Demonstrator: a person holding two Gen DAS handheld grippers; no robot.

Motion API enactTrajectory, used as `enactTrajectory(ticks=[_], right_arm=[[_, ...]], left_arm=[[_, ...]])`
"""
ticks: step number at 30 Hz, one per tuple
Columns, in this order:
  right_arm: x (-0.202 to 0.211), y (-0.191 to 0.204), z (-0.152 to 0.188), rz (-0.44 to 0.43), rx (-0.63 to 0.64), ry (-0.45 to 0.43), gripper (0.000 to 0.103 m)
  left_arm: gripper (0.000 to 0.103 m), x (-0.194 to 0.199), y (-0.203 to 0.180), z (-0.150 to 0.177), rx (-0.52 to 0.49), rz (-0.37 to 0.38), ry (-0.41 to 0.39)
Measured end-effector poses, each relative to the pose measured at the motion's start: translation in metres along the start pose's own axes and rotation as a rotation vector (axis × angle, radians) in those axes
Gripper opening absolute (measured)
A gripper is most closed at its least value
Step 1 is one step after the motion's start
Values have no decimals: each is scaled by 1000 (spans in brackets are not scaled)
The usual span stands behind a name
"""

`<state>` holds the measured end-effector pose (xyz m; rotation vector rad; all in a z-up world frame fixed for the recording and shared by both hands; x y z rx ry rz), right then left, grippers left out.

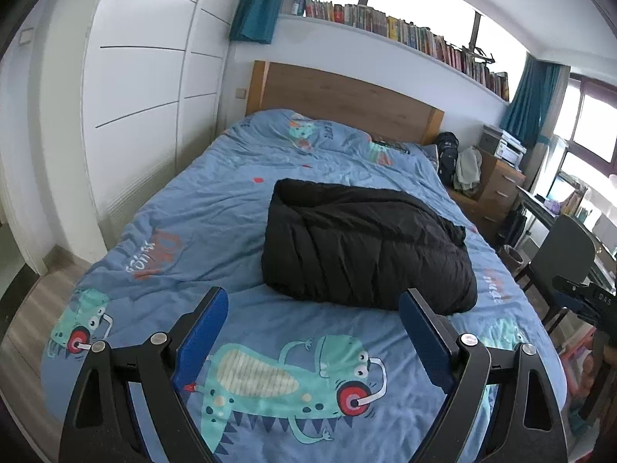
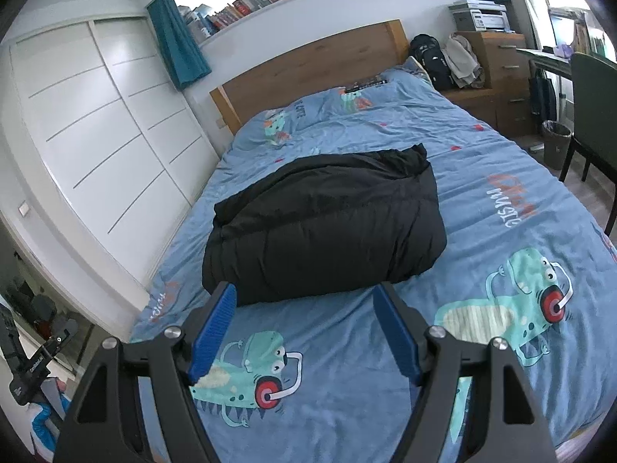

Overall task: Fold large clothes
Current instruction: 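Raise both open tools away from the folded black jacket, then press the black jacket bundle flat with both open tools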

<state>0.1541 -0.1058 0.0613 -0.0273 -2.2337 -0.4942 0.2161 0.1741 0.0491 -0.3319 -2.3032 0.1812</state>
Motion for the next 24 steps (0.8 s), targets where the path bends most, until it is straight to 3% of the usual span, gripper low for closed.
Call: enactTrajectory(ticks=[6, 14, 19, 24], right_arm=[[-14, -2, -2, 37, 25, -4, 73], [-77, -6, -23, 72, 74, 27, 73], [-136, -10, -47, 92, 106, 32, 73], [-204, -14, -89, 117, 168, 9, 73]], left_arm=[[89, -23, -3, 6, -5, -4, 26], [89, -102, -12, -5, -39, -18, 108], [89, -168, -29, -33, -68, -4, 134], [89, -240, -59, -76, -132, 30, 110]])
Point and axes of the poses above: each gripper's, at about its wrist camera, not at the fingertips, and x roughly against the way its jaws point, y to its left, z to its underside, the point moved 10 cm from there along -x, roughly the way its jaws point, and after that the axes turned 15 degrees about y, right-handed, at the moved point
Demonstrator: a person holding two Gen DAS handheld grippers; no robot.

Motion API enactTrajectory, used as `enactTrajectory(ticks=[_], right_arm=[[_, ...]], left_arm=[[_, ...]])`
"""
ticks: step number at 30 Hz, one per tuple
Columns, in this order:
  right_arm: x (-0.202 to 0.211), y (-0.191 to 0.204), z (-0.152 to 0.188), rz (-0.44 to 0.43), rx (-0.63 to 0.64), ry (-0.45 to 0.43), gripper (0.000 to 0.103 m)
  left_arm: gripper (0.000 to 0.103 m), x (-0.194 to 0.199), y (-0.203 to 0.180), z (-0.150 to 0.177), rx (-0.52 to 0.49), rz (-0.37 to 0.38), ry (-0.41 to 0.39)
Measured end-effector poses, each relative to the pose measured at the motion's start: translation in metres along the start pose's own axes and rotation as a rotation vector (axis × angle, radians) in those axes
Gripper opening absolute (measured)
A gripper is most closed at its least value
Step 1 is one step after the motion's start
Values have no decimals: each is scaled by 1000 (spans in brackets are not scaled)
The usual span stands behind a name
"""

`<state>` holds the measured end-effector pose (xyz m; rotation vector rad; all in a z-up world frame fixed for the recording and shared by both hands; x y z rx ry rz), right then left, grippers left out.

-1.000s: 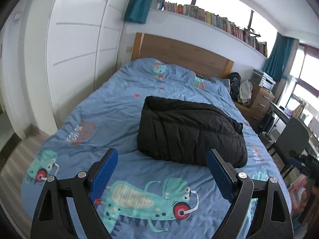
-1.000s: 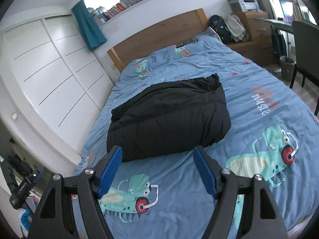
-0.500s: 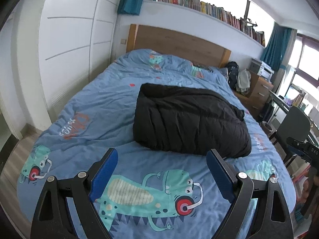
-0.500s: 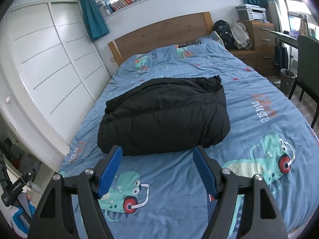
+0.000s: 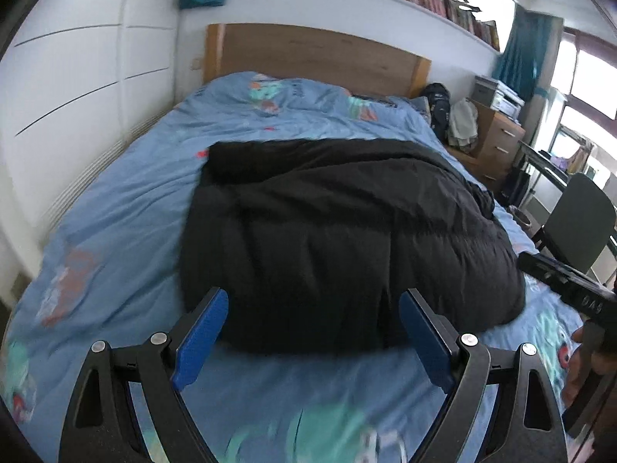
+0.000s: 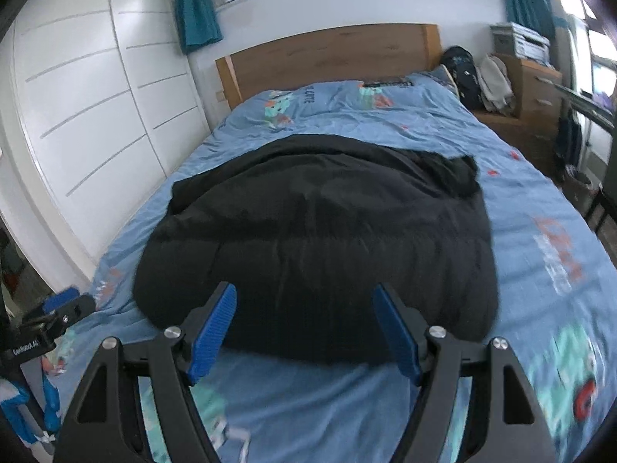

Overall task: Fold large clothes
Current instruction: 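Press the black jacket bundle flat with both open tools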

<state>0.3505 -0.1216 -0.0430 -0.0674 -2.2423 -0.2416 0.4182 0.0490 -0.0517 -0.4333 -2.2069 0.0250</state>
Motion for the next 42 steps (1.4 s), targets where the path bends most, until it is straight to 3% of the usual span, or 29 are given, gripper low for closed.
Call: enactTrajectory(ticks=[3, 7, 17, 26, 42], right_arm=[[-35, -3, -27, 14, 16, -23, 73], [-66, -9, -52, 26, 6, -28, 73], [-136, -24, -92, 58, -30, 107, 73], [-192, -49, -135, 85, -52, 190, 73], [-266, -95, -198, 62, -116, 262, 73]], left_arm=[[89, -34, -10, -30, -25, 21, -7], [89, -65, -20, -59, -63, -3, 18], [89, -147, -22, -108, -43, -13, 167], [92, -198, -22, -151, -31, -24, 244], [99, -271, -18, -213, 5, -56, 306]])
Point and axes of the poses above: each gripper's, at about its wrist camera, not at the fingertips, and x roughly against the way its jaws point, y to its left, z to its underside, the point moved 10 cm from there along -x, roughly the way its jaws point, and after that the axes turned 15 degrees about y, right-handed, at the moved point
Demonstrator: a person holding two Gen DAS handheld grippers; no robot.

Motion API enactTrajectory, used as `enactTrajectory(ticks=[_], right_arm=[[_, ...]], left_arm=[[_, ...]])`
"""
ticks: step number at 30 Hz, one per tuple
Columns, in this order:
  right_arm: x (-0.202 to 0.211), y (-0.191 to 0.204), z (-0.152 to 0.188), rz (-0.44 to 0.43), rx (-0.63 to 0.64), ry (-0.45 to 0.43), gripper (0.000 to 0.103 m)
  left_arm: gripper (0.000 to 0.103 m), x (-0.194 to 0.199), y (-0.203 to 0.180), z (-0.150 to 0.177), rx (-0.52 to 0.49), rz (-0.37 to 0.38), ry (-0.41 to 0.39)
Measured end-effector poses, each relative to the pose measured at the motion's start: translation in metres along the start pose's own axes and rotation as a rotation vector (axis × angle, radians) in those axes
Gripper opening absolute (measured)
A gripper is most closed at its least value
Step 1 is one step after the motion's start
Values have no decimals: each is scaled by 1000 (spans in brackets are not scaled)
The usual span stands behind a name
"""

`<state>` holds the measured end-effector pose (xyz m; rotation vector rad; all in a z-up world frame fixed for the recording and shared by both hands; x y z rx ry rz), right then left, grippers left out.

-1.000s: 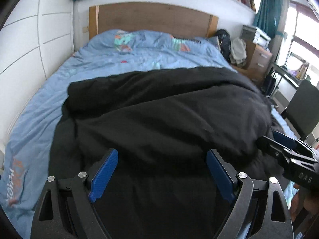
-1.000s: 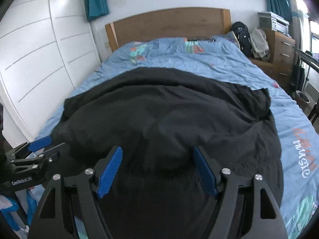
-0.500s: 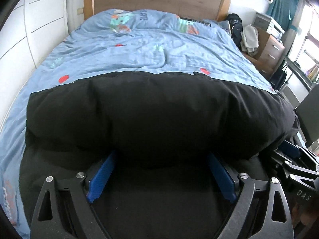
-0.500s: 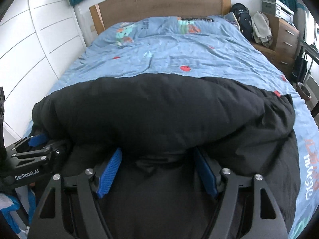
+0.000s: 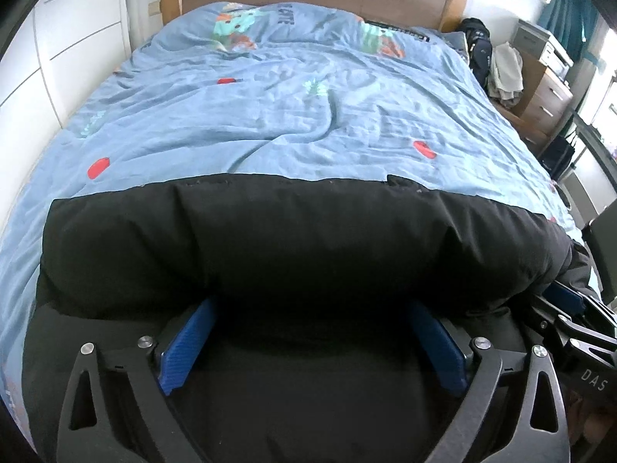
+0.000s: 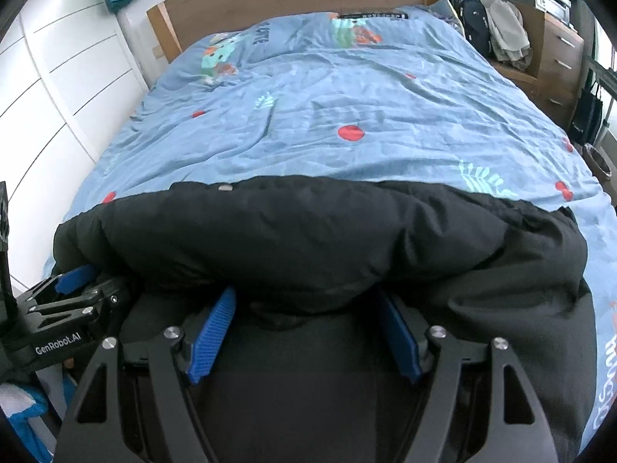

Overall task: Fold large clothes
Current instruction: 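Press the black jacket bundle flat with both open tools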

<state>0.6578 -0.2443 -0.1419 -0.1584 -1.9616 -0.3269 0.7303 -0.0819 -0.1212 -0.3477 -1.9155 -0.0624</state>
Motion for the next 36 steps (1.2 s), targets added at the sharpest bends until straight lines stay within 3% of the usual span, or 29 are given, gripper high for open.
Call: enactTrajectory(ticks=[9, 18, 26, 36], right_arm=[[-36, -14, -25, -2, -21, 62, 79], [-19, -30, -24, -20, -61, 66, 79], [31, -59, -4, 37, -111, 9, 79], [88, -27, 65, 24, -4, -20, 80]], left_arm=[[102, -26, 7, -20, 18, 7, 44], [102, 14, 15, 2, 27, -43, -9], [102, 60, 27, 39, 30, -66, -62], [102, 111, 32, 69, -7, -117, -129]])
Point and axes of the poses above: each gripper's, at about its wrist camera, not at the fingertips, and x roughly against the way its jaws point, y to its left, z to its underside, the point moved 10 cm from there along -x, roughly the way its jaws point, and after that the axes turned 15 degrees about y, right-handed, at the moved point
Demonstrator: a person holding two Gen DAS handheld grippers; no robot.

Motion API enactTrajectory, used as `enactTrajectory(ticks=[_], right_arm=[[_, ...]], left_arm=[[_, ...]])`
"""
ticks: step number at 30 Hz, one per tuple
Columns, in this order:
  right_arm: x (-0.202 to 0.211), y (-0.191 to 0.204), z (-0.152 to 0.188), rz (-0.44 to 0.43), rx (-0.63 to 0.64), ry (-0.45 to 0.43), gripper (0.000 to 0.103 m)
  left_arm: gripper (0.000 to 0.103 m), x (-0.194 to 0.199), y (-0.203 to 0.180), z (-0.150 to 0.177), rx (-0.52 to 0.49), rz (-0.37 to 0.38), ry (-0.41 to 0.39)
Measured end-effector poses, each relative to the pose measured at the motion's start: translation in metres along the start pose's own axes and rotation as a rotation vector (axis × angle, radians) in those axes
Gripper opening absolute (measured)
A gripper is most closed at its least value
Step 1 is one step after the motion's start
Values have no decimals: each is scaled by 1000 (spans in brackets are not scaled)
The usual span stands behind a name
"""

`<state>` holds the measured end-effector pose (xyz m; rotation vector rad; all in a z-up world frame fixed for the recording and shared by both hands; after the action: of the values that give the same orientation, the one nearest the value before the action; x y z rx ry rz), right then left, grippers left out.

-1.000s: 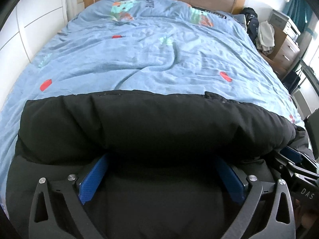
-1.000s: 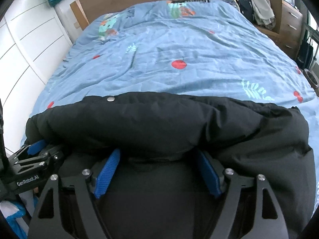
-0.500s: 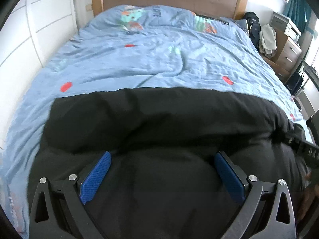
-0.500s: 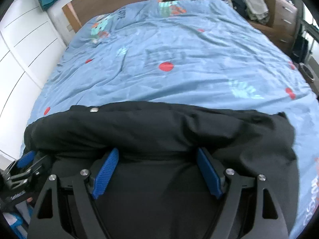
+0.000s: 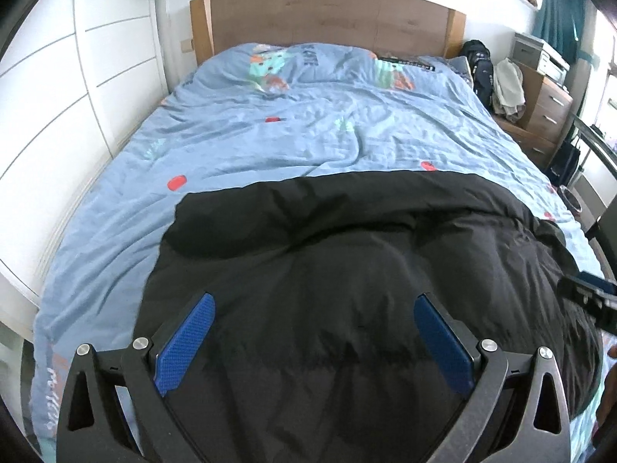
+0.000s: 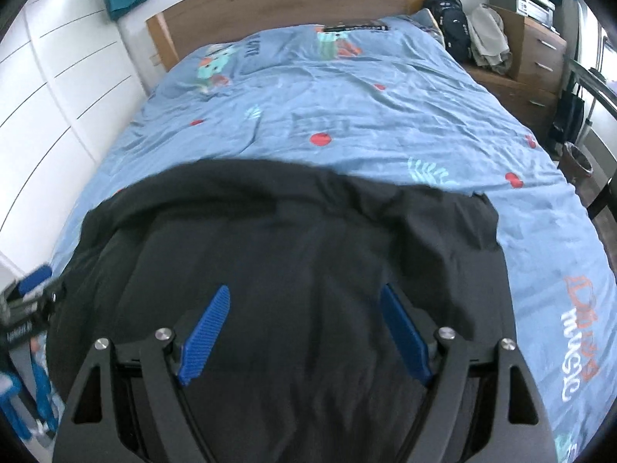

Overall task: Fold large clothes
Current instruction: 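Press the black jacket bundle flat with both open tools, then grasp the jacket bundle's edge with the right tool while the left tool grasps beside it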

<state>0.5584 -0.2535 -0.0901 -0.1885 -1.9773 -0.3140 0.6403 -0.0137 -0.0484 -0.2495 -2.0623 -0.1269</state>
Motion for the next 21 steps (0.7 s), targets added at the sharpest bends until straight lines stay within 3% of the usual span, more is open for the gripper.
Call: enactTrajectory(ticks=[4, 12, 21], right_arm=[[15, 3, 27, 2, 14, 0, 80], [44, -22, 41, 24, -23, -19, 80], [52, -112, 41, -4, -183, 7, 80]], left_arm=[[102, 12, 1, 8, -24, 0, -11], [102, 19, 17, 20, -5, 29, 1], [102, -11, 107, 45, 178, 135, 110]])
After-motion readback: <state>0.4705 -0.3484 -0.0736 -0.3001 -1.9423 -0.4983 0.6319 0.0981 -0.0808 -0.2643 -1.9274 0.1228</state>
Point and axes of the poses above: each gripper's, at about its wrist camera, not at the fingertips, and x roughly against the way its jaws point, y to its left, z to its underside, the point moved 10 cm from there along -x, roughly the way its jaws point, and after that the axes turned 15 degrees about y, right-handed, at the moved point
